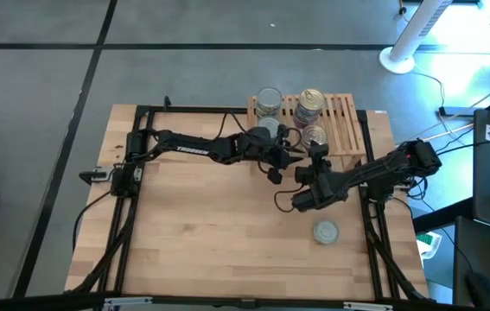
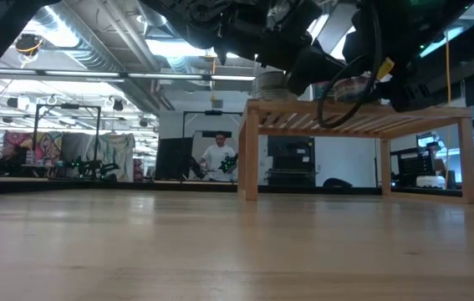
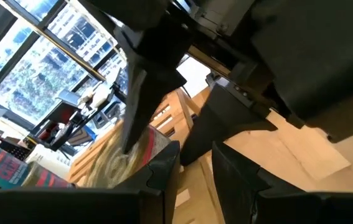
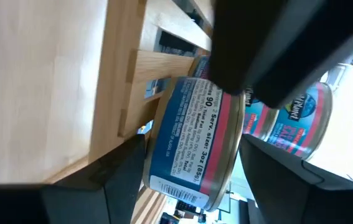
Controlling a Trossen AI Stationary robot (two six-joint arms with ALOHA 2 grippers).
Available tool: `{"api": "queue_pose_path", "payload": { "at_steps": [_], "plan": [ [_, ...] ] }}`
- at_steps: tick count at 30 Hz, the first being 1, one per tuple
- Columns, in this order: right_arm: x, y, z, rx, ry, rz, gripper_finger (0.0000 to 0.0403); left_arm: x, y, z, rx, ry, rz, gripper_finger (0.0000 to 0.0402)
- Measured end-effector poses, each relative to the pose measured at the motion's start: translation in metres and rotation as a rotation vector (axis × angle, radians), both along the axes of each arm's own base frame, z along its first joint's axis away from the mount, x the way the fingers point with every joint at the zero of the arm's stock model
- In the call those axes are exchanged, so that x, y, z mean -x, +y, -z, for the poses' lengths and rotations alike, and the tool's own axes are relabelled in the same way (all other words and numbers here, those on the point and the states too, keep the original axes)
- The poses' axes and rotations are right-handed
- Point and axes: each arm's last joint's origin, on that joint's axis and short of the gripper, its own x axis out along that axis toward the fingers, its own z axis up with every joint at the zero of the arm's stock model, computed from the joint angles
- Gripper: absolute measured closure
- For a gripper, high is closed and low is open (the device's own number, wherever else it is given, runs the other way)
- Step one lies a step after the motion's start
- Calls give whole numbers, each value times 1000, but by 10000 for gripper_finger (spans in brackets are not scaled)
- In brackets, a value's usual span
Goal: Stack canned seafood by type on shelf
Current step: Put the blue pink tuna can on the shelf, then stack the green tuna can on top of the green tuna cans on the shelf
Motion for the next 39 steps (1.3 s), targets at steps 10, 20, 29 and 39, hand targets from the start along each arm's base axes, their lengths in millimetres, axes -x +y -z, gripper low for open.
{"api": "queue_pose_path", "payload": {
  "at_steps": [10,20,29,39],
  "plan": [
    [-2,1,0,-15,-31,1,144,0,-1,-2,20,-22,37,312],
    [-16,5,-26,-75,-114,0,144,0,2,-3,-23,-25,42,312],
    [-24,8,-43,-185,-125,5,144,1,11,-2,-12,-20,19,312],
    [-27,11,-69,-320,-151,25,144,-1,1,-3,5,-37,36,312]
  ]
}}
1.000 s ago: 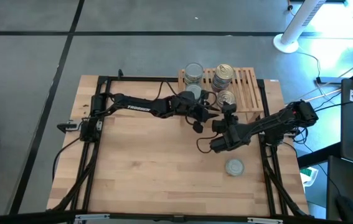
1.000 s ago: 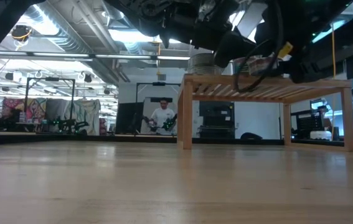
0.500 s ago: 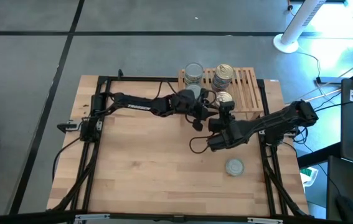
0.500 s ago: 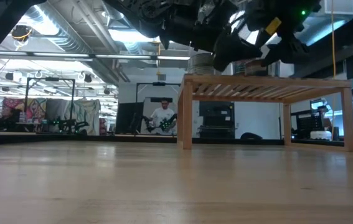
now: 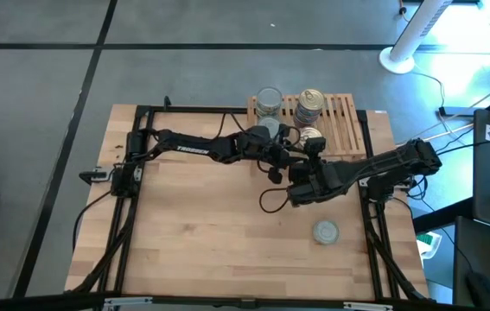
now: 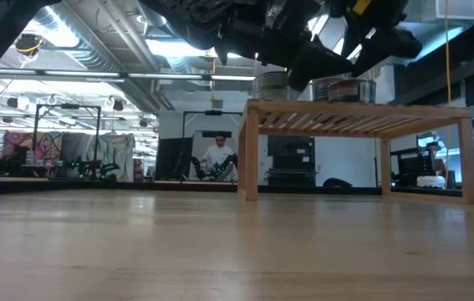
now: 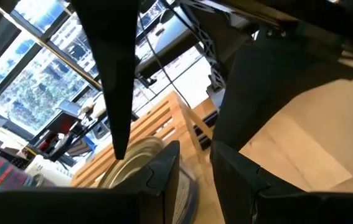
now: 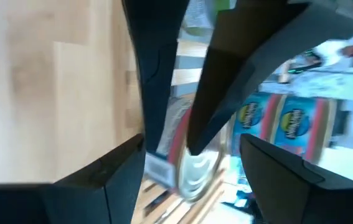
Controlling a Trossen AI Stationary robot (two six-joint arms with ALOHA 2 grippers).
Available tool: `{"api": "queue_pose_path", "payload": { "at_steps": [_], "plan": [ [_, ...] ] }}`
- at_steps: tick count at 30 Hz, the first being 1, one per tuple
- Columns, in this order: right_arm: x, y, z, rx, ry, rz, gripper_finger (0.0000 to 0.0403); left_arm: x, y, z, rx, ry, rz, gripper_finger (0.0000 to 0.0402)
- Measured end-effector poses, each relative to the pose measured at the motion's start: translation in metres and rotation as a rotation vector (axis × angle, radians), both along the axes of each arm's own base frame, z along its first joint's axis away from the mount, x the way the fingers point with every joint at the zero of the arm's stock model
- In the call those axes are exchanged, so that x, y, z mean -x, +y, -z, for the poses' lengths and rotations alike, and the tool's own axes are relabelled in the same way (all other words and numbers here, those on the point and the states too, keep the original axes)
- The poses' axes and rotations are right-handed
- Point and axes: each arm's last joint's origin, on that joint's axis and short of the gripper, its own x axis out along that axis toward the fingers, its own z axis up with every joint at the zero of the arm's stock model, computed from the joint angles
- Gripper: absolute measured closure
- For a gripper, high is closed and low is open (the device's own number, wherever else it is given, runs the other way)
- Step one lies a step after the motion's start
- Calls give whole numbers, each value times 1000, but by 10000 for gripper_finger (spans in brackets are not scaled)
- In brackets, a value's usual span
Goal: Stack canned seafood by type on shelf
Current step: Stack the green tuna can on top of the green tuna cans on the shelf
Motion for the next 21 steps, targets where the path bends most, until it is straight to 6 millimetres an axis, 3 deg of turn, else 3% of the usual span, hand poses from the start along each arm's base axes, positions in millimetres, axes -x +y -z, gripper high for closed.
{"api": "queue_pose_path", "payload": {
  "at_steps": [6,14,21],
  "plan": [
    [5,9,-8,-119,8,13,144,-1,-9,-1,-1,-7,19,312],
    [19,41,-12,-144,-55,-17,144,-3,-31,-2,5,-11,63,312],
    [32,69,-7,-392,-83,74,144,-4,-60,-4,105,-11,106,312]
  ]
}}
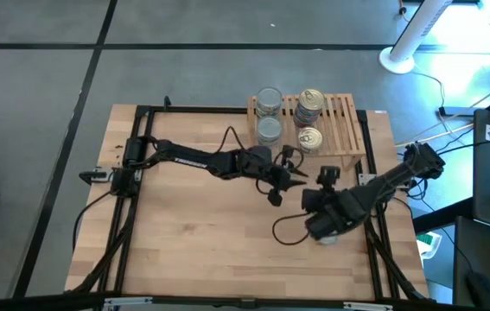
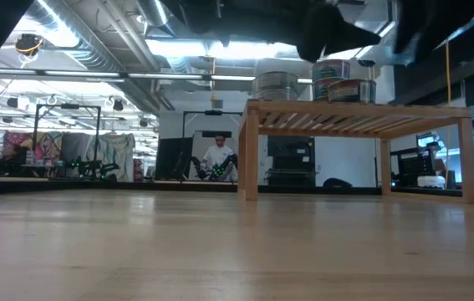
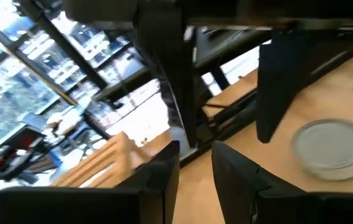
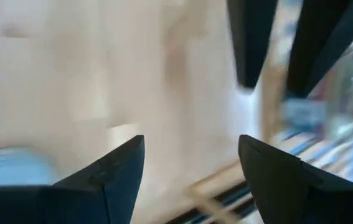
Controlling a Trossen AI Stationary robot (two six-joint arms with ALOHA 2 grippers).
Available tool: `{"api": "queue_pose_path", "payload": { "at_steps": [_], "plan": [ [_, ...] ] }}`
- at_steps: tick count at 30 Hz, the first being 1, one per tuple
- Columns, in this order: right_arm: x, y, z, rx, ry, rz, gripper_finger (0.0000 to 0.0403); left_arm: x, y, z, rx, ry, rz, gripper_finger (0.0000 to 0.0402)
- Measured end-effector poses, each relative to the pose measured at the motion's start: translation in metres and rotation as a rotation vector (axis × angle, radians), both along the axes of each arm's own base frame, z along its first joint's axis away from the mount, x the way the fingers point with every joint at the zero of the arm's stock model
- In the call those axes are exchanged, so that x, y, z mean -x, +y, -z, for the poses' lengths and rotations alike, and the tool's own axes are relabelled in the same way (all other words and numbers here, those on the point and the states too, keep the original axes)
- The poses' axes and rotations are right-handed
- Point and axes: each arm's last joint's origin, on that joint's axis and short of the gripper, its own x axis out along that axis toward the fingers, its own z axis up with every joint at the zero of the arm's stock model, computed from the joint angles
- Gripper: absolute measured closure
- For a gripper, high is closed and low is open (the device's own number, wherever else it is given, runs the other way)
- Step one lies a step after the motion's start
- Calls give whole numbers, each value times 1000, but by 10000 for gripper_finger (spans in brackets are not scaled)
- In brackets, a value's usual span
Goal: Stack canned seafood by type on shelf
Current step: Stack the green tuna can on top of the green tuna cans on the shelf
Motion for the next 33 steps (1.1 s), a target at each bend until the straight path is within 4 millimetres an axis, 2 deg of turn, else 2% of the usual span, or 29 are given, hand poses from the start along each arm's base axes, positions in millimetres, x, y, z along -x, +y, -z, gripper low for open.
{"api": "queue_pose_path", "payload": {
  "at_steps": [5,11,15,21,28,33],
  "plan": [
    [13,21,2,-148,-17,96,144,1,-27,6,58,65,45,312],
    [37,53,2,-207,-129,171,144,6,-60,14,72,156,106,312],
    [51,67,5,-219,-233,240,144,10,-80,18,68,202,146,312],
    [63,74,27,-256,-271,406,144,18,-105,25,111,291,179,312],
    [69,71,60,-285,-176,524,144,25,-128,28,114,338,220,312],
    [77,65,79,-264,-81,605,144,27,-137,28,109,338,240,312]
  ]
}}
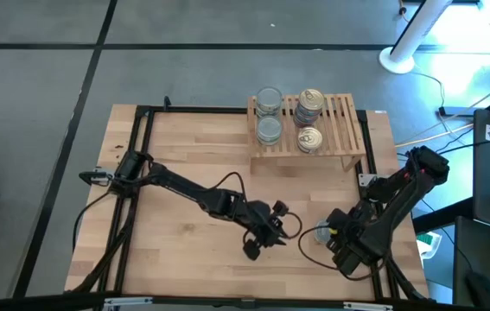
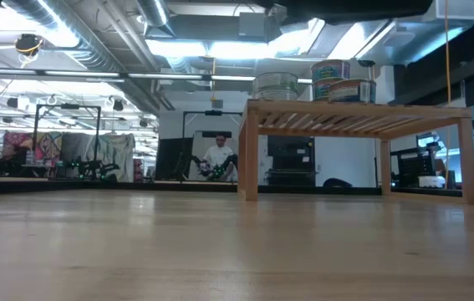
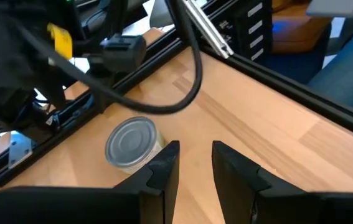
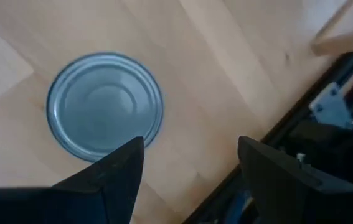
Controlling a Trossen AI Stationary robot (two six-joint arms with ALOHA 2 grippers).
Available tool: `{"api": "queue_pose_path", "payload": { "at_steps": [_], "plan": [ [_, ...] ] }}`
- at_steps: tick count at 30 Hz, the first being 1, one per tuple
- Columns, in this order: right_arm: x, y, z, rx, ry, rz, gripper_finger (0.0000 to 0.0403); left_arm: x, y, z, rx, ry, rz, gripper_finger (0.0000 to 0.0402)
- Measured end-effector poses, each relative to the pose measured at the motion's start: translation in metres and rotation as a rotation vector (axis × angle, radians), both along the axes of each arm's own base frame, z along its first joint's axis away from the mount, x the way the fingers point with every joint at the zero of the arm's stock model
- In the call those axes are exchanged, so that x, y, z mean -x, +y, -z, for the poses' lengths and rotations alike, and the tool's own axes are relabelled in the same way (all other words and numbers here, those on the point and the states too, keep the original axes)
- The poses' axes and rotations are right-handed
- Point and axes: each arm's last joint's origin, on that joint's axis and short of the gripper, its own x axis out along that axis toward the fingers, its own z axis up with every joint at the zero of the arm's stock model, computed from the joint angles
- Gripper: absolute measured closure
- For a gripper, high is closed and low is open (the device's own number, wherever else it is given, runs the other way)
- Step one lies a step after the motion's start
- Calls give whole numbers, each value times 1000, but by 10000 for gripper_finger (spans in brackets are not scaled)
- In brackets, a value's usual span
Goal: Stack canned seafood by type on shelf
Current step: Stack the green tuna can on top of the green tuna cans on the shelf
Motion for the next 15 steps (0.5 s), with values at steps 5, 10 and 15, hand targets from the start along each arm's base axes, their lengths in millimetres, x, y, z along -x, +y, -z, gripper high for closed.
{"api": "queue_pose_path", "payload": {
  "at_steps": [5,10,15],
  "plan": [
    [1,1,15,-58,12,-6,145,0,-1,0,-1,0,3,312],
    [3,1,25,-106,68,-59,166,0,0,0,0,-1,-1,312],
    [11,-10,20,-87,94,-72,205,0,1,0,-1,-1,-1,312]
  ]
}}
